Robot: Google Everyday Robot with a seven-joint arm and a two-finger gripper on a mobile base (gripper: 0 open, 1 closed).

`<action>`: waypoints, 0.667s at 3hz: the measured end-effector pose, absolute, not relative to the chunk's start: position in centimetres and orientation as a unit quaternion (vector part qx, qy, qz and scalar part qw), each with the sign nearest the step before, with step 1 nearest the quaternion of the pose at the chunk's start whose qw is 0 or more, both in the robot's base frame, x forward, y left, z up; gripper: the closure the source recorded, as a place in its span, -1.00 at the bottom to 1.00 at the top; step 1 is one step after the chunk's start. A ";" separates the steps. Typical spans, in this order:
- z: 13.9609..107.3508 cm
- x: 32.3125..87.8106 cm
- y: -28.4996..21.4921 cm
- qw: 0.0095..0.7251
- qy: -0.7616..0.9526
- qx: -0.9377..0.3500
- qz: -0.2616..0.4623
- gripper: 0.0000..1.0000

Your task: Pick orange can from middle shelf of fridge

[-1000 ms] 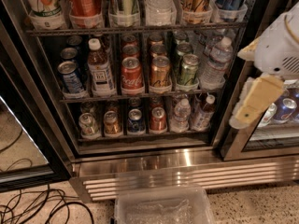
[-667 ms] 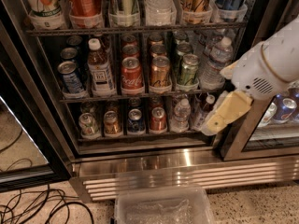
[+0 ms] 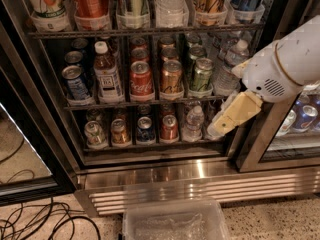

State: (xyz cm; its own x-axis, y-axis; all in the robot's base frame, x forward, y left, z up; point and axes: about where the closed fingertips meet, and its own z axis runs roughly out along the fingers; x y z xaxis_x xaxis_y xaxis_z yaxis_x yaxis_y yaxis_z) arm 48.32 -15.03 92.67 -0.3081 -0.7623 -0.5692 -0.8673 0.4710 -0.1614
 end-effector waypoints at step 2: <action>90.5 49.6 -13.5 0.353 0.810 -0.454 0.117 -1.00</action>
Offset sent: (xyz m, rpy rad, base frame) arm 0.0556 0.0220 -0.0306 0.3109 -0.1988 -0.2238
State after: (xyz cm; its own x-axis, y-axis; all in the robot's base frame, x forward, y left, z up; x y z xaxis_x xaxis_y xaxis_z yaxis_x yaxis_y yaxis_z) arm 49.62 -13.53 90.54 -0.3386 -0.6526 -0.6779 -0.8181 0.5601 -0.1306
